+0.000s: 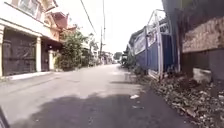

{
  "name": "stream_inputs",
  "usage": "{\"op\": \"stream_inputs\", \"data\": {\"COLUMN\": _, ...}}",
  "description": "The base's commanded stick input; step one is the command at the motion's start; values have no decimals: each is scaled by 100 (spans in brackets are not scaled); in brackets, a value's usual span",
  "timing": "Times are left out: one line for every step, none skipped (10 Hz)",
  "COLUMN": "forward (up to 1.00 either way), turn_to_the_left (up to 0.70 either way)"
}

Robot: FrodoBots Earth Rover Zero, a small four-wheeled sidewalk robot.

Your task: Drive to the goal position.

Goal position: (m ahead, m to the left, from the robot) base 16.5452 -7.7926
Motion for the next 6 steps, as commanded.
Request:
{"op": "stream_inputs", "data": {"forward": 70, "turn_to_the_left": 0}}
{"op": "stream_inputs", "data": {"forward": 70, "turn_to_the_left": 0}}
{"op": "stream_inputs", "data": {"forward": 70, "turn_to_the_left": 0}}
{"op": "stream_inputs", "data": {"forward": 70, "turn_to_the_left": 0}}
{"op": "stream_inputs", "data": {"forward": 70, "turn_to_the_left": 0}}
{"op": "stream_inputs", "data": {"forward": 70, "turn_to_the_left": 0}}
